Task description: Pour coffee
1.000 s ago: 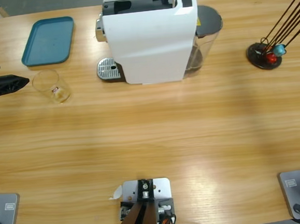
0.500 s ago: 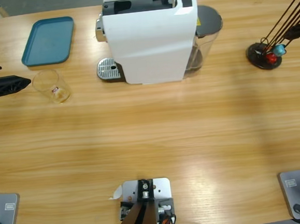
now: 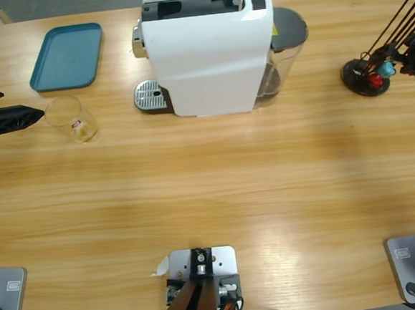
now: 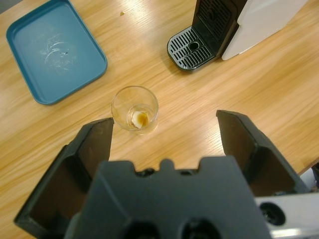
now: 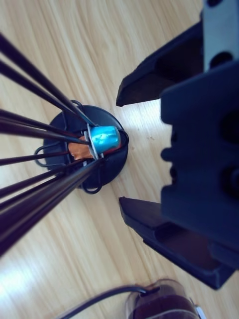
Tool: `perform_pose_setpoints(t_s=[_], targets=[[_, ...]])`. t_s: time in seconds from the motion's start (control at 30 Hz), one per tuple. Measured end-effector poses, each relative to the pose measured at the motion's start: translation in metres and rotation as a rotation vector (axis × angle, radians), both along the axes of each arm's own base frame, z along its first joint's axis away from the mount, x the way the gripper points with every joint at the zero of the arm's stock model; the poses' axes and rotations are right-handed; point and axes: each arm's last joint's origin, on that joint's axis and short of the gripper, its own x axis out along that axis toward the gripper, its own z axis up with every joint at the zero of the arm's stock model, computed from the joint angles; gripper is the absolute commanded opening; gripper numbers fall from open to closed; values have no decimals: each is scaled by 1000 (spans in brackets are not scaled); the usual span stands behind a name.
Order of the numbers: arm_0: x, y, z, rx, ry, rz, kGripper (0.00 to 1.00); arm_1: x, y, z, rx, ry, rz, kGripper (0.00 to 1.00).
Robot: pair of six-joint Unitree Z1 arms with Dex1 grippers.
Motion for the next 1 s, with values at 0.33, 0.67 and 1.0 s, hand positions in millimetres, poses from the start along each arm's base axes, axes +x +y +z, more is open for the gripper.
perform_pose_setpoints(t_s=[0.33,0.67,1.0], targets=[[0,0,0,1,1,0,899,6,1,-8,-27,26,34,769],[0,0,0,1,1,0,899,-3,-1,-9,-110,54,178,767],[0,0,0,1,2,0,899,-11,-15,-6,-105,42,114,770]])
